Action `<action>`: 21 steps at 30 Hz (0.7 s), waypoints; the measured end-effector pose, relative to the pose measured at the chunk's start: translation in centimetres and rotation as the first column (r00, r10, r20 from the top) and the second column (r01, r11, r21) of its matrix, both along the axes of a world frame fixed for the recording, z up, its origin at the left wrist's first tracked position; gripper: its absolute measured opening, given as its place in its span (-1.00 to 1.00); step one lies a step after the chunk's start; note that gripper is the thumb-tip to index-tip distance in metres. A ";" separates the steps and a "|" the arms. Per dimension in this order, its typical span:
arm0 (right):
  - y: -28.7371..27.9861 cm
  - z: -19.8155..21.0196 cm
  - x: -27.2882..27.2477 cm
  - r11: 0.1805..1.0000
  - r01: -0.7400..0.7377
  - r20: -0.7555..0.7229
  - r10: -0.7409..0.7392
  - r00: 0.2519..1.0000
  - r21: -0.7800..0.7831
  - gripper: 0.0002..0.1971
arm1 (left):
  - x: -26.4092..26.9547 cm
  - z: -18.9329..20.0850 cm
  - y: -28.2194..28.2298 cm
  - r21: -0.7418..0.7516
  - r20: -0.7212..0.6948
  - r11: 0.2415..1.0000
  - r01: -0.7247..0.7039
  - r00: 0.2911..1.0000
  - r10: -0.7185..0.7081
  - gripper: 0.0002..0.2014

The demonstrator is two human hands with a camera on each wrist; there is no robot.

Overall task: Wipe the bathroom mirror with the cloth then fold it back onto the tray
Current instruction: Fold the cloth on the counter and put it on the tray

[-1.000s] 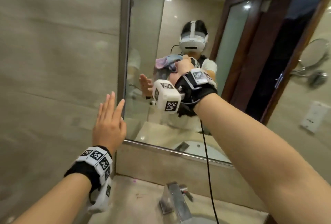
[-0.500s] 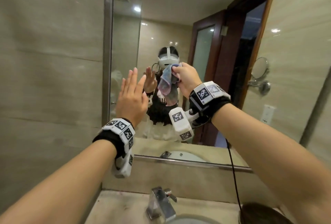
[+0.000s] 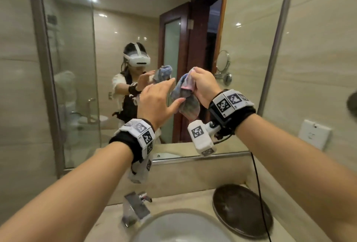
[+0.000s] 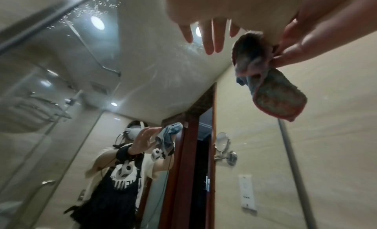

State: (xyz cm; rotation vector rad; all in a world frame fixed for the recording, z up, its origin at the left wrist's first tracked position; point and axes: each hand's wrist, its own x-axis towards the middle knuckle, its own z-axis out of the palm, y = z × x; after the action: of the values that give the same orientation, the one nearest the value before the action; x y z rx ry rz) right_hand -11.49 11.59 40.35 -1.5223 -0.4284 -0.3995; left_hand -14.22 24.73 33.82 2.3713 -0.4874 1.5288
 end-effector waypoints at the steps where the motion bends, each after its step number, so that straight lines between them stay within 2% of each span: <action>1: -1.7 -0.1 -0.3 1.000 0.012 -0.003 -0.012 1.000 0.003 -0.61 | 0.0 0.0 -1.5 -0.025 -0.014 1.000 0.006 1.000 -0.006 -0.49; 4: -6.9 -0.2 -1.0 0.998 0.041 0.006 -0.040 0.999 -0.043 -0.62 | 0.3 0.6 -6.1 -0.172 -0.156 0.983 0.069 0.983 -0.096 -0.69; 10: -17.9 -2.9 -1.8 0.962 0.178 -0.037 -0.189 0.981 -0.208 -0.63 | 1.7 0.9 -15.6 -0.371 -0.197 0.907 0.199 0.938 -0.287 -0.75; 14: -25.1 -5.3 -2.1 0.947 0.230 -0.214 -0.278 0.936 -0.223 -0.90 | 2.2 0.0 -21.9 -0.495 -0.248 0.831 0.255 0.875 -0.416 -0.77; 18: -30.7 -8.7 -1.6 0.873 0.316 -0.223 -0.415 0.882 -0.373 -0.88 | 2.3 -1.3 -26.8 -0.565 -0.288 0.758 0.325 0.784 -0.550 -0.77; 21: -33.0 -11.1 -2.4 0.866 0.308 -0.182 -0.402 0.897 -0.395 -0.73 | 2.2 -2.6 -29.9 -0.532 -0.371 0.769 0.354 0.719 -0.588 -0.78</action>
State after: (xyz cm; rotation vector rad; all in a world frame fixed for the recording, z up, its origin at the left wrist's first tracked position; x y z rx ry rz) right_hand -13.89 -21.36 29.20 -1.9936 0.0005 -0.4176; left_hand -12.07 -5.15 31.24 1.9630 -0.5207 0.6235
